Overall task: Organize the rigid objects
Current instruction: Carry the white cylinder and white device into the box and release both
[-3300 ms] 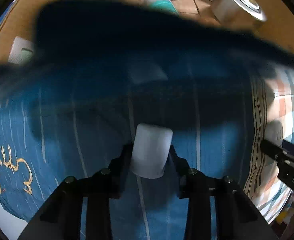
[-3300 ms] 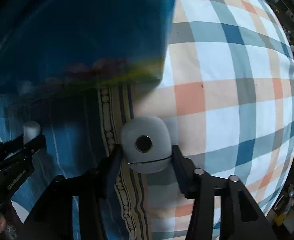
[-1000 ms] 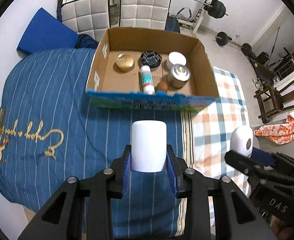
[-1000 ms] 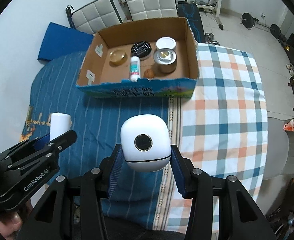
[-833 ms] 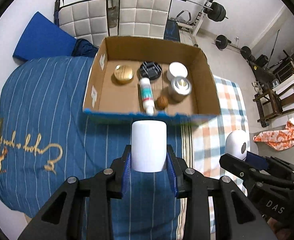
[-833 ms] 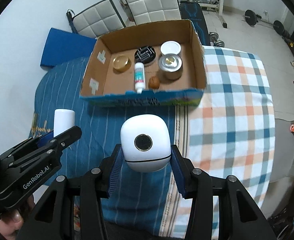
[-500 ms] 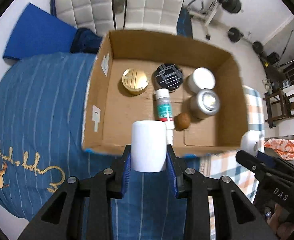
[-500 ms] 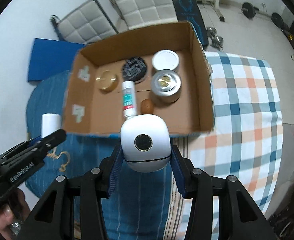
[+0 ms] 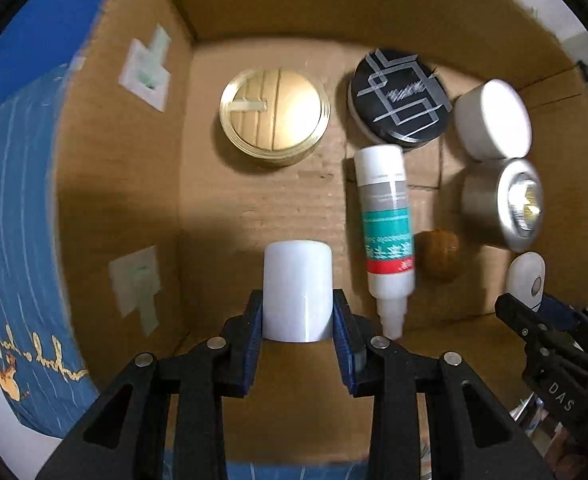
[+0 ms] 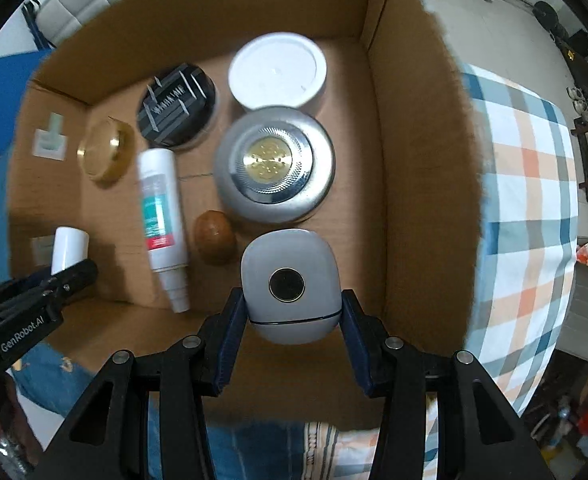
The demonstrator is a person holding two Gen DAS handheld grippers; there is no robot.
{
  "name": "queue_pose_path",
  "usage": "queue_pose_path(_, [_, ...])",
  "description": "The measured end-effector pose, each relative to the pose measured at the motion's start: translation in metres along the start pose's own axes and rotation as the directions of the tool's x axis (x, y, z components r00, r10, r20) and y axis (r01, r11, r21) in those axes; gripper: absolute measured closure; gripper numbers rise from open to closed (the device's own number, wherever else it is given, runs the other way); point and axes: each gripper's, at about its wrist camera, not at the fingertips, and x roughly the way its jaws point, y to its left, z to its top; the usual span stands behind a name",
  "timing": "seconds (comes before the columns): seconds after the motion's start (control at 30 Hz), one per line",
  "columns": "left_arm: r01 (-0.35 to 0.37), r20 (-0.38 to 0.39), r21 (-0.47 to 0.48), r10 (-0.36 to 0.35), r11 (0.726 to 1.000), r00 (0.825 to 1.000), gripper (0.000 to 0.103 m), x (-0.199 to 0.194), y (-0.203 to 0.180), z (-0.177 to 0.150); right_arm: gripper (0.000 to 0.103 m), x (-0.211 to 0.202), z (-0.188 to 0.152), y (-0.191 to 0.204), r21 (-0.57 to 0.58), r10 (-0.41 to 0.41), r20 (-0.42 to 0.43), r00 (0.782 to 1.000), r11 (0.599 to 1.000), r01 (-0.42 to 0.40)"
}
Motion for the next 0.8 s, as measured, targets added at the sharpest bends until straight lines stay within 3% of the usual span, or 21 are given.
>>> queue_pose_path(0.27, [-0.036,-0.105,0.011,0.037,0.999,0.994,0.073,0.045,0.001,0.021,0.054,0.036,0.013,0.005,0.001,-0.043,-0.023,0.999,0.999,0.043])
queue_pose_path(0.6, [-0.03,-0.108,0.011,0.031,1.0,0.994,0.073,0.053,0.0,0.033,0.054,0.051,0.022,0.001,0.017,-0.061,-0.014,0.998,0.998,0.061])
queue_pose_path(0.8, [-0.028,-0.134,0.011,0.029,1.0,0.991,0.054,0.053,-0.004,0.036,0.05,0.053,0.024,-0.002,0.046,-0.012,-0.052,0.999,0.999,0.014])
